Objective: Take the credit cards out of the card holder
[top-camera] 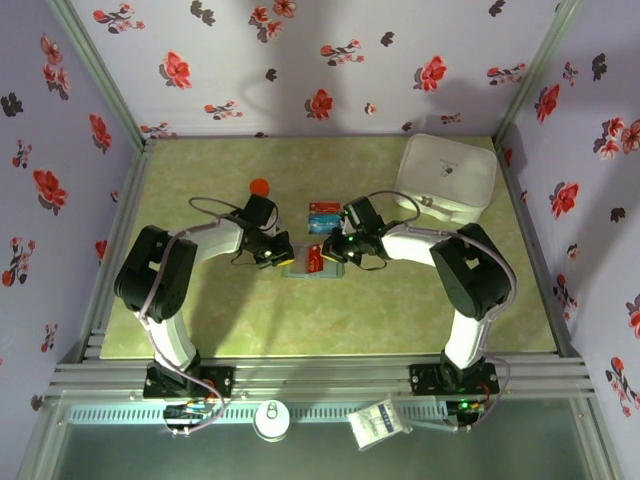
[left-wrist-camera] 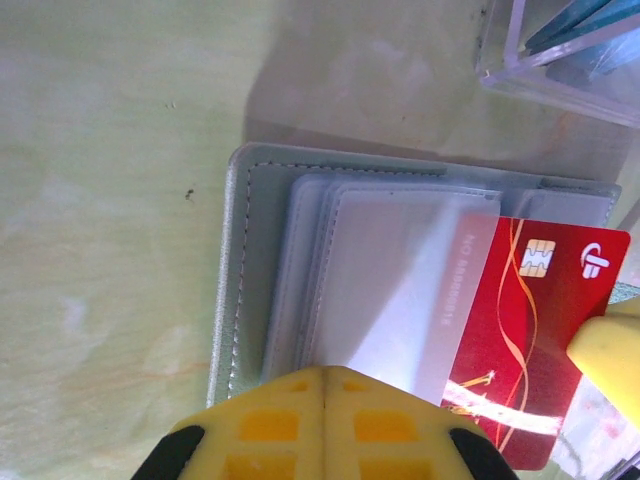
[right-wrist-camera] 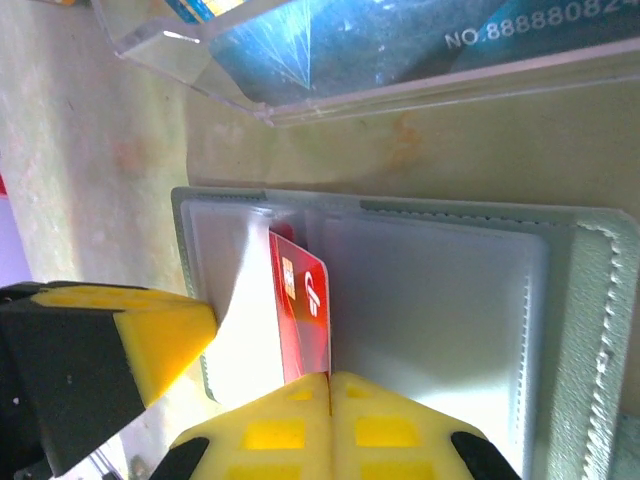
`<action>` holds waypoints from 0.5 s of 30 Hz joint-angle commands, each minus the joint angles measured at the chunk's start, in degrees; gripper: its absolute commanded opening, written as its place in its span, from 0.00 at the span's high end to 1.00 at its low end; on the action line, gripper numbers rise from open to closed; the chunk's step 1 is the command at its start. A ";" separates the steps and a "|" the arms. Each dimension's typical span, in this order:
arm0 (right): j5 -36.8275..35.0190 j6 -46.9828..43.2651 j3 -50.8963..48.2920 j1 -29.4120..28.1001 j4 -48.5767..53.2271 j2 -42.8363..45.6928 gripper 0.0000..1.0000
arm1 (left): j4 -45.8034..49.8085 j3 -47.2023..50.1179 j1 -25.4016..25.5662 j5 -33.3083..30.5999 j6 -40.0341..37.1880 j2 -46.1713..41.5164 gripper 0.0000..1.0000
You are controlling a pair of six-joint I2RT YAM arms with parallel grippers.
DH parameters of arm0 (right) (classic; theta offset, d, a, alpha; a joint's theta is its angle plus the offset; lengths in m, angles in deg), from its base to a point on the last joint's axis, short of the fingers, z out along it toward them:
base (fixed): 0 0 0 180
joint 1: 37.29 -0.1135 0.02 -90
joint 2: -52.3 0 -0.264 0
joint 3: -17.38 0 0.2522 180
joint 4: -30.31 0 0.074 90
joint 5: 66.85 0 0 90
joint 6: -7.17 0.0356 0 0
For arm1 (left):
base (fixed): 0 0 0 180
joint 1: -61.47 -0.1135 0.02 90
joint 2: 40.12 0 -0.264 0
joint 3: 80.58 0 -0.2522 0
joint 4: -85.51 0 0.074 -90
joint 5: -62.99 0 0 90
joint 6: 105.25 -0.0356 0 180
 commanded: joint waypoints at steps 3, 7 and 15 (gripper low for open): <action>-2.60 -5.08 3.00 -0.05 9.35 1.95 0.93 | 1.81 2.32 -0.15 -0.37 1.15 -0.87 1.00; -4.21 -7.36 5.44 -0.72 13.44 1.87 0.92 | 1.44 2.67 0.29 -0.25 1.67 -1.14 1.00; -8.22 -10.35 9.55 -2.03 19.30 1.11 0.92 | 0.63 3.41 0.73 -0.21 2.28 -1.53 1.00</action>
